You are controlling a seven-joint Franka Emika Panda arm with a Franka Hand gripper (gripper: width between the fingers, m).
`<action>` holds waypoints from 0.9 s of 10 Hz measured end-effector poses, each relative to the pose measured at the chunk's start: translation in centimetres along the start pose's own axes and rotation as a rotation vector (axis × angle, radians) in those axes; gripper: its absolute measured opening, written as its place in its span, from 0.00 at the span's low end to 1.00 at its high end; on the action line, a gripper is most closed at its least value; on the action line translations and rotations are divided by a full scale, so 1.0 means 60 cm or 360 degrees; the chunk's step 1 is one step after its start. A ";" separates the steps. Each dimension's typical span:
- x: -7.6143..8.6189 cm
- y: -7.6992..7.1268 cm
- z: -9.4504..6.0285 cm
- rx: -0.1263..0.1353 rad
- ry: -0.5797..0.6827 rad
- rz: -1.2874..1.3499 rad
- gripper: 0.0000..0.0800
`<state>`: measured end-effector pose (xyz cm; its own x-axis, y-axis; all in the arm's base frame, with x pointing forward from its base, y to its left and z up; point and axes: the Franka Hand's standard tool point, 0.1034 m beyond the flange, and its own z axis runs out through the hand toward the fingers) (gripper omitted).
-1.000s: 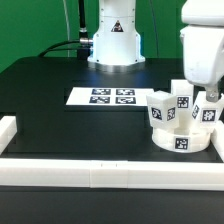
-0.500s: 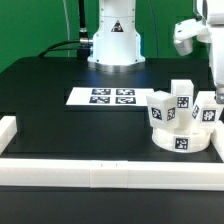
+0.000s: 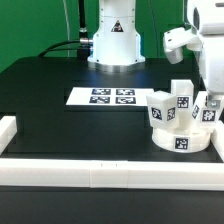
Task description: Assemble stool
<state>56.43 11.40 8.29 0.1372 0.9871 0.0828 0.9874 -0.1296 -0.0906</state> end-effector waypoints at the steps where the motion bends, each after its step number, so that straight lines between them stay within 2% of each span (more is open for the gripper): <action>1: -0.001 -0.001 0.002 0.0005 -0.0001 0.0005 0.81; 2: -0.001 -0.002 0.004 0.0008 -0.0001 0.0009 0.81; 4: -0.002 -0.002 0.006 0.0010 -0.0001 0.0012 0.50; 5: -0.002 -0.002 0.006 0.0010 -0.0001 0.0040 0.42; 7: -0.002 -0.002 0.006 0.0010 -0.0001 0.0078 0.42; 9: -0.002 -0.002 0.006 0.0014 -0.0001 0.0359 0.42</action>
Offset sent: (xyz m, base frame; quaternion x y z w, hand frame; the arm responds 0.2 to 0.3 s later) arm 0.0035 0.0031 -0.0007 0.0011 0.0011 0.0003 1.0000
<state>56.27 11.34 7.96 0.3544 0.9332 0.0586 0.9310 -0.3463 -0.1154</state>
